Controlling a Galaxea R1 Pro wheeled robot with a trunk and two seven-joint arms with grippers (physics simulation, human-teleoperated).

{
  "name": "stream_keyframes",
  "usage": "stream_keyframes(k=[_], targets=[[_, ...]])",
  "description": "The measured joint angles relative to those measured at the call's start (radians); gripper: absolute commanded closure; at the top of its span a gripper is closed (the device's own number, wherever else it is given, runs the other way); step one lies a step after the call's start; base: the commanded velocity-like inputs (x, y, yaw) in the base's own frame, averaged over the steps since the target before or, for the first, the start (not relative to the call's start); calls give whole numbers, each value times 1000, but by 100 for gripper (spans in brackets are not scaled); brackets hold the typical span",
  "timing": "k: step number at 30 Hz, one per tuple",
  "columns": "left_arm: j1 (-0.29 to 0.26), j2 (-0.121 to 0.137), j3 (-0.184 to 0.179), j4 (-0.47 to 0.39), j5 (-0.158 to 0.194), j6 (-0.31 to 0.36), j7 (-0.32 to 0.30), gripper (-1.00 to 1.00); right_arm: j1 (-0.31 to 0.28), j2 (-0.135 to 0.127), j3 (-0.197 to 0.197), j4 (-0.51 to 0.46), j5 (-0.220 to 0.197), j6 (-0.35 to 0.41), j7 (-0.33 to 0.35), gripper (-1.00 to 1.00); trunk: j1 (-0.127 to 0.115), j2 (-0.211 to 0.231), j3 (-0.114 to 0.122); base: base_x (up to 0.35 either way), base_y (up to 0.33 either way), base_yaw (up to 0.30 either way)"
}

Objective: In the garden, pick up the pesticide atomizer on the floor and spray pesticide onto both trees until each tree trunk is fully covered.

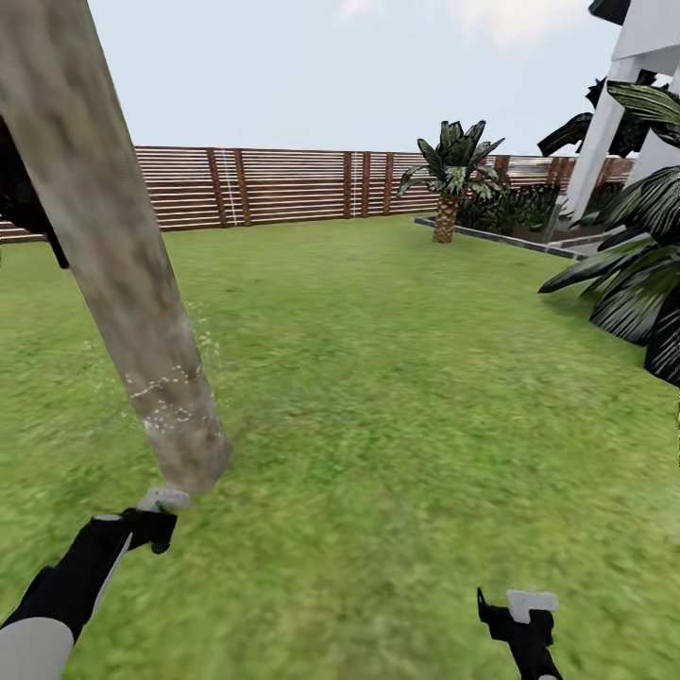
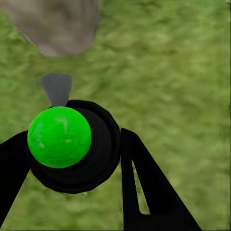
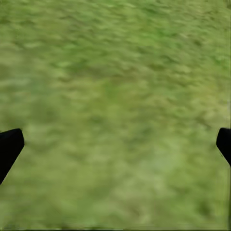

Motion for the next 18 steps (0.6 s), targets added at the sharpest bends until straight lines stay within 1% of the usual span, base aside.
stream_keyframes(k=[1,2,3,4,5,6,7,8,9,10,11,13,14,16,18], targets=[[20,3,-1,4,-7,-52,-75,100,0,1,0,-1,108,2,1,-100,0,0,0,-336,97,0],[32,5,-1,5,-29,-88,-144,100,0,3,-2,-3,204,3,2,-100,0,0,0,-336,97,0],[40,13,-1,6,-69,-129,-214,100,-1,5,-3,-7,299,4,2,-100,0,0,0,-336,97,0],[44,22,-1,6,-126,-181,-295,100,0,6,-4,-17,389,6,7,-100,0,0,0,-336,97,0],[46,26,-1,7,-181,-231,-377,100,0,8,-4,-33,458,13,38,-100,0,0,0,-336,97,0],[47,29,-1,7,-251,-291,-496,100,-2,11,-3,-67,521,59,167,-100,0,0,0,-336,97,0],[47,29,-1,7,-298,-328,-578,100,-6,14,-4,-99,546,113,299,-100,0,0,0,-336,97,0],[47,29,-1,7,-339,-356,-648,100,-12,15,-5,-142,559,167,428,-100,0,0,0,-335,97,0],[46,27,-1,6,-375,-376,-706,100,-18,16,-6,-194,565,208,538,-100,0,0,0,-336,97,0],[46,22,0,4,-406,-388,-755,100,-22,17,-6,-249,568,236,627,-100,0,0,0,-305,77,0],[44,16,2,-2,-431,-393,-794,100,-25,18,-6,-297,570,256,701,-100,0,0,0,-178,39,0],[38,4,-8,-8,-453,-396,-841,100,-29,22,-6,-375,572,281,814,-100,0,0,0,-61,13,0],[37,1,-40,-9,-458,-393,-855,100,-34,24,-6,-418,572,291,882,-100,0,0,0,-15,3,0],[36,-2,-93,-11,-461,-388,-858,100,-37,25,-6,-443,573,295,917,-100,0,0,0,-6,1,0],[36,-9,-141,-12,-463,-386,-855,100,-38,31,-6,-449,573,297,927,-100,0,0,0,-2,0,0]])
